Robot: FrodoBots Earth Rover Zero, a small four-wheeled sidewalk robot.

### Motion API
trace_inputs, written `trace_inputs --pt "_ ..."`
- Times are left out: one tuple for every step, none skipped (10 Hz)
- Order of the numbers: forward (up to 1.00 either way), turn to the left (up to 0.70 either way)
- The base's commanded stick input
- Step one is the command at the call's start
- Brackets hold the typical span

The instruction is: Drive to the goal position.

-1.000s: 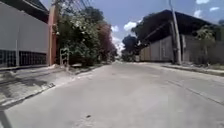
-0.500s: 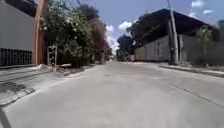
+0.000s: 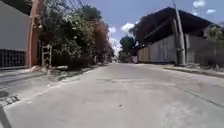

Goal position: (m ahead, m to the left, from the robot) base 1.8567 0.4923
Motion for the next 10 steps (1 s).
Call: trace_inputs --pt "1.00 0.03" --pt "1.00 0.03" --pt "1.00 0.03" --pt "1.00 0.03" --pt "1.00 0.03" --pt "1.00 -0.04" --pt "1.00 -0.17" --pt "1.00 -0.30" --pt "1.00 -0.34" --pt "1.00 -0.29"
